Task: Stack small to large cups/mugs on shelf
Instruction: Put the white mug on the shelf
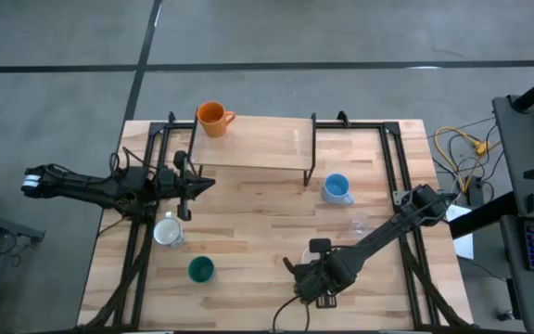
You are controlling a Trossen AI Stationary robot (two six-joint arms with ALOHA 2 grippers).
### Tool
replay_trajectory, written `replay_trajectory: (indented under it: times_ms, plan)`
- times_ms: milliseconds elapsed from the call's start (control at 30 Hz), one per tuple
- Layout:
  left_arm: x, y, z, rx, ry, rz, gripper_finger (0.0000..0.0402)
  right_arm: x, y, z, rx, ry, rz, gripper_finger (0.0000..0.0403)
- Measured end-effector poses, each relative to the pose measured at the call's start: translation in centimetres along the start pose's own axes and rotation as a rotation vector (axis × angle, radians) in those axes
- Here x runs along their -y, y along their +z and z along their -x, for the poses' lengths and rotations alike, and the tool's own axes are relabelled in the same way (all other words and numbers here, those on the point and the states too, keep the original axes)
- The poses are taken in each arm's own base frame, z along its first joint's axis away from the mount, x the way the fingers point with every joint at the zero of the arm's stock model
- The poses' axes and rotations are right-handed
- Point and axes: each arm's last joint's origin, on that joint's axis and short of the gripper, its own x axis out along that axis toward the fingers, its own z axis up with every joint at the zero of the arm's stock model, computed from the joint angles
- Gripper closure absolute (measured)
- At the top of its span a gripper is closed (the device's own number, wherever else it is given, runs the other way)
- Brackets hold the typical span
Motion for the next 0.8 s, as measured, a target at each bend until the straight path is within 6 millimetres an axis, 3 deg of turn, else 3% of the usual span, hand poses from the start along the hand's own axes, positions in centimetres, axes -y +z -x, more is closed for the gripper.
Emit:
replay_trajectory:
  times_ms: [433, 800]
  plan:
    - [0.0, 0.0, 0.0, -0.001, 0.001, -0.001, 0.0402, 0.9, 0.1, 1.2, 0.018, 0.012, -0.025, 0.0394]
    - [0.0, 0.0, 0.0, -0.001, 0.0, -0.001, 0.0402, 3.8, 1.1, 7.1, 0.015, -0.001, -0.048, 0.0394]
